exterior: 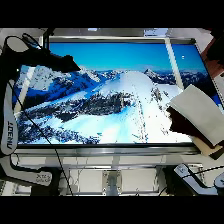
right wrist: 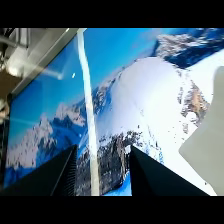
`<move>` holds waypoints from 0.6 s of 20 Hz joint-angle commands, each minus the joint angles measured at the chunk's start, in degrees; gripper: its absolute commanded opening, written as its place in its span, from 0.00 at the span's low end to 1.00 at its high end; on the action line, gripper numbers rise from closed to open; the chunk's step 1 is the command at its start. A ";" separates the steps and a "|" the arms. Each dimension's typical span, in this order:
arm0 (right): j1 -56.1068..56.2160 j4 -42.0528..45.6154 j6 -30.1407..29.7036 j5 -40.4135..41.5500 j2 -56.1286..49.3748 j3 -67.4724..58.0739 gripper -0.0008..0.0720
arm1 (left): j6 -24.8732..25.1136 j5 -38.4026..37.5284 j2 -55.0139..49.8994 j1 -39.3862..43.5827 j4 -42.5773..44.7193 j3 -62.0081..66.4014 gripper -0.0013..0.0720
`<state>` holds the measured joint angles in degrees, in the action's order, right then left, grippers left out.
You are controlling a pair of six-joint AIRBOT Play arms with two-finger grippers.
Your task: Fold the shirts.
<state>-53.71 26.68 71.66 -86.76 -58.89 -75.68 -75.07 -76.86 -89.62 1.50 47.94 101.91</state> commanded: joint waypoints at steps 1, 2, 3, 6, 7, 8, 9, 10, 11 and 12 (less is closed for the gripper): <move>17.16 10.34 -4.70 3.56 -0.02 -0.07 0.53 | -2.10 0.26 0.00 0.02 0.00 0.04 0.03; 22.40 17.77 -3.87 4.55 -0.02 -0.07 0.53 | -1.99 0.31 0.00 0.02 -0.07 0.04 0.03; 27.04 24.06 -3.98 5.31 -0.02 -0.07 0.53 | -1.99 0.31 0.00 0.02 -0.07 0.04 0.03; 37.11 37.38 -4.00 7.65 -0.02 -0.09 0.53 | -1.99 0.31 0.00 0.02 -0.13 0.04 0.03; 39.52 40.98 -4.04 8.37 -0.02 -0.09 0.52 | -1.99 0.31 0.00 0.02 -0.13 0.04 0.03; 41.24 44.09 -4.20 8.52 -0.02 -0.09 0.53 | -1.99 0.31 0.00 0.02 -0.13 0.04 0.03; 42.60 45.79 -4.20 8.46 -0.02 -0.09 0.53 | -1.99 0.31 0.00 0.02 -0.13 0.04 0.03; 43.30 45.97 -4.20 8.48 -0.02 -0.09 0.53 | -1.99 0.31 0.00 0.02 -0.13 0.04 0.03; 43.63 45.66 -4.20 8.48 -0.02 -0.09 0.53 | -1.99 0.31 0.00 0.02 -0.13 0.04 0.03; 43.80 45.51 -4.20 8.50 -0.02 -0.11 0.53 | -1.99 0.33 0.00 0.02 -0.13 0.04 0.03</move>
<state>-13.10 67.20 67.64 -79.00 -58.89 -75.72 -77.03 -76.58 -89.62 1.50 47.83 101.91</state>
